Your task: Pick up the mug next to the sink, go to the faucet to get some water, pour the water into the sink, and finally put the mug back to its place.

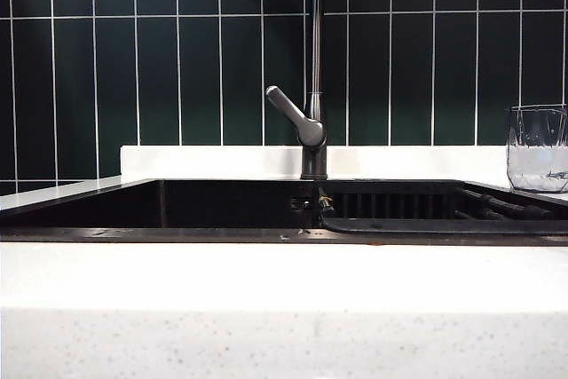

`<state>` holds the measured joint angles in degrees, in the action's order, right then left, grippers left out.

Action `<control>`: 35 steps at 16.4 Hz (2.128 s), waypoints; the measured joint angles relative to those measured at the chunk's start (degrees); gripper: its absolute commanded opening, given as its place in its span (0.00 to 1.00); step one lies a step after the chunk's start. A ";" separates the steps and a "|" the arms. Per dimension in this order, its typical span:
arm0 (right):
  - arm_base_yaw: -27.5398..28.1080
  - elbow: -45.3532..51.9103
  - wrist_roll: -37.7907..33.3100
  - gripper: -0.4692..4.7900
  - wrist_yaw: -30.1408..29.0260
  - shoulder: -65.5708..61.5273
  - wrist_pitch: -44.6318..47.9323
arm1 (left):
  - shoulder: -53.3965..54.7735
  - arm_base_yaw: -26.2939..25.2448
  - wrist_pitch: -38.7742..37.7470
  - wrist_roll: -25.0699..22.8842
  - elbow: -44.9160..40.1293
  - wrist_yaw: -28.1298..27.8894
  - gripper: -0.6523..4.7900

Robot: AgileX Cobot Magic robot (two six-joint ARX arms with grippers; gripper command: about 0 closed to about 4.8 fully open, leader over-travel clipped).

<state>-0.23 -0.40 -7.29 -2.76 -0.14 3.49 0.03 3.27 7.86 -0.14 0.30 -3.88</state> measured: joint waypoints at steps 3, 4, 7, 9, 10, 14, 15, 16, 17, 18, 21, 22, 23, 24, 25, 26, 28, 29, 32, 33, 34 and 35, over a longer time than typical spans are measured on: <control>0.00 0.00 0.00 0.09 0.00 0.00 0.00 | 0.00 0.00 0.00 0.00 0.00 0.00 0.11; 0.00 0.00 0.00 0.09 0.00 0.00 0.00 | 0.00 0.00 0.00 0.00 0.00 0.00 0.11; 0.00 0.00 0.00 0.09 0.00 0.00 0.00 | 0.00 0.00 0.00 0.00 0.00 0.00 0.11; 0.00 0.00 0.00 0.09 0.02 0.00 0.00 | 0.00 0.00 0.02 0.20 0.00 0.00 0.11; 0.00 0.00 0.00 0.09 -0.11 0.00 0.00 | 0.00 0.04 1.01 7.54 -0.02 1.29 0.12; 0.00 0.00 -3.34 0.09 -2.86 0.00 0.22 | 0.00 0.04 4.81 12.55 0.00 3.85 0.12; 0.00 -0.04 -4.68 0.09 -3.37 0.00 0.26 | -0.02 0.04 5.73 15.30 0.02 3.89 0.12; 0.00 -0.11 -4.87 0.09 -3.45 0.00 0.26 | 0.00 0.04 5.79 16.76 0.11 4.90 0.17; 0.00 -0.55 -4.92 0.09 -3.45 -0.02 0.07 | 0.02 0.04 5.40 16.96 0.59 7.89 0.19; 0.00 -3.19 -4.68 0.09 -3.43 -0.07 0.15 | 0.11 0.52 4.92 15.78 3.21 11.26 0.21; 0.02 -6.95 -0.66 0.09 -2.16 -1.99 5.68 | 5.14 0.68 6.51 12.15 10.25 10.80 0.22; 0.02 -9.25 -0.13 0.09 -1.25 -5.09 6.12 | 11.45 0.68 6.19 11.85 13.20 12.74 0.23; 0.02 -11.04 0.33 0.09 -1.11 -7.15 6.12 | 17.11 0.68 6.05 11.47 16.22 15.41 0.23; -0.02 -13.38 1.53 0.09 -1.18 -9.88 6.10 | 22.45 0.68 6.75 11.04 19.39 17.84 0.24; -0.04 -17.29 3.10 0.09 -1.11 -13.70 6.29 | 30.01 0.68 8.44 9.73 24.55 20.68 0.25; -0.04 -19.61 4.13 0.09 -0.46 -15.87 6.29 | 34.47 0.68 9.11 8.52 27.89 21.97 0.28; -0.02 -23.98 6.91 0.24 1.75 -22.67 7.34 | 42.77 0.68 13.42 6.73 32.52 24.96 0.28; 0.00 -25.70 7.76 0.28 2.69 -29.94 7.52 | 51.71 0.70 17.16 6.36 34.71 30.12 0.28; 0.92 -25.38 7.93 0.28 2.82 -40.96 9.42 | 60.59 3.02 19.06 6.32 37.31 36.83 0.28; 1.79 -25.40 7.91 0.28 2.84 -44.19 11.58 | 63.14 3.61 21.11 6.32 38.12 39.54 0.28; 3.04 -25.40 7.87 0.28 3.02 -47.60 13.97 | 65.66 4.24 21.84 6.34 38.53 41.94 0.28; 5.42 -25.53 7.85 0.28 2.51 -50.56 17.22 | 68.04 4.59 22.03 6.34 39.28 45.00 0.28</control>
<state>5.19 -25.93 0.56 -0.25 -50.70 20.71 68.07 7.86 29.89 6.20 39.57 41.12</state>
